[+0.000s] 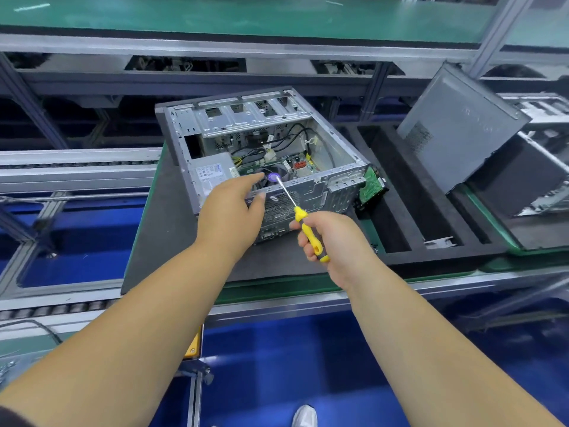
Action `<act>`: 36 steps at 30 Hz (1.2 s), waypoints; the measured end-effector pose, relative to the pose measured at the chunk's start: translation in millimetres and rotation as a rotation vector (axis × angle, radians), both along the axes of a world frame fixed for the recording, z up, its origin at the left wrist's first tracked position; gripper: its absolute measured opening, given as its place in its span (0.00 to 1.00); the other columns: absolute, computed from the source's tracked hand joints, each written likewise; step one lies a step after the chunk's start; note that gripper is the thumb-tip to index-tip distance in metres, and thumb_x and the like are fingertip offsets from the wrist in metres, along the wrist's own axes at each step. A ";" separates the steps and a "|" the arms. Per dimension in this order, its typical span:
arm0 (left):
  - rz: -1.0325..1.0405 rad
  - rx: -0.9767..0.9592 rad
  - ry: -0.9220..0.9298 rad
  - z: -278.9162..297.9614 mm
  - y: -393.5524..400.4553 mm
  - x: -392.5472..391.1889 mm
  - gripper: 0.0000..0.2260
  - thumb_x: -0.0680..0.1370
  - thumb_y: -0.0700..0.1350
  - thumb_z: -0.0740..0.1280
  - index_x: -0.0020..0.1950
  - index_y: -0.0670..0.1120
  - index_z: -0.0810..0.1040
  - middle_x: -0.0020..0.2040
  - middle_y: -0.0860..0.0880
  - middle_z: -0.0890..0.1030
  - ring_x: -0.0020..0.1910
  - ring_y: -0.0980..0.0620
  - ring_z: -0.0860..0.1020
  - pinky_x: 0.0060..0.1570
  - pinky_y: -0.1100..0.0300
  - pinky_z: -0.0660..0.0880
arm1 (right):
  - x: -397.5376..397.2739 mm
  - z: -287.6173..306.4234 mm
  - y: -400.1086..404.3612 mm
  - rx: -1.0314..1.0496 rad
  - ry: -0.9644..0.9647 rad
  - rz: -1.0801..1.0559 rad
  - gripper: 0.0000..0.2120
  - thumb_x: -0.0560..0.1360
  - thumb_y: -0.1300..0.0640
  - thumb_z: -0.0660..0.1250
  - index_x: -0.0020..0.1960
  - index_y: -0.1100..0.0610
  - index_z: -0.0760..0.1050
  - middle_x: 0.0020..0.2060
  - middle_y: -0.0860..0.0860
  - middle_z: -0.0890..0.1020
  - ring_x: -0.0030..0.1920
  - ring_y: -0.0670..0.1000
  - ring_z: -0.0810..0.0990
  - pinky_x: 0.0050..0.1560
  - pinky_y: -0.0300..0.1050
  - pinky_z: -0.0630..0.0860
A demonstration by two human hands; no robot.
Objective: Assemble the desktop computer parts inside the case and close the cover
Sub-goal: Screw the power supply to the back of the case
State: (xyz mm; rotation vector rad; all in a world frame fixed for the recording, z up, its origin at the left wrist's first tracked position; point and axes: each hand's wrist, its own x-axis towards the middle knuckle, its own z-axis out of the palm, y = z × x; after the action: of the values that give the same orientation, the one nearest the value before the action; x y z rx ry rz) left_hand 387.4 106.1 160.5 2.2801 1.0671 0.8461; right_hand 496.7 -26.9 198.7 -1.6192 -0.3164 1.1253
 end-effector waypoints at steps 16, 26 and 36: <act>-0.306 -0.200 -0.100 -11.3 -58.4 152.0 0.15 0.78 0.43 0.66 0.64 0.54 0.79 0.54 0.58 0.82 0.52 0.58 0.78 0.58 0.56 0.75 | 176.1 -22.4 -69.8 0.130 -0.521 -0.355 0.07 0.74 0.54 0.70 0.51 0.51 0.75 0.44 0.51 0.85 0.33 0.40 0.78 0.40 0.42 0.76; -0.335 -0.406 -0.045 -49.3 -67.6 200.9 0.14 0.78 0.41 0.66 0.61 0.54 0.81 0.53 0.60 0.82 0.53 0.62 0.78 0.59 0.60 0.74 | 235.6 -67.0 -82.0 -0.136 -0.715 -0.242 0.02 0.72 0.53 0.66 0.42 0.47 0.77 0.28 0.45 0.77 0.28 0.44 0.71 0.26 0.38 0.66; -0.302 -0.588 0.008 -87.8 -73.0 221.7 0.12 0.79 0.40 0.66 0.57 0.54 0.82 0.50 0.61 0.83 0.50 0.64 0.79 0.54 0.68 0.73 | 266.3 -117.4 -80.5 -0.447 -0.914 0.036 0.09 0.75 0.51 0.66 0.44 0.58 0.78 0.36 0.55 0.82 0.40 0.58 0.80 0.41 0.52 0.78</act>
State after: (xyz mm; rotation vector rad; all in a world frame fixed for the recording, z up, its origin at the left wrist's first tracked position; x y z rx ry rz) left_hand 609.1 33.1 72.7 1.8716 0.8067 0.3390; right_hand 763.0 -107.4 81.3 -2.4802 -0.7138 0.4147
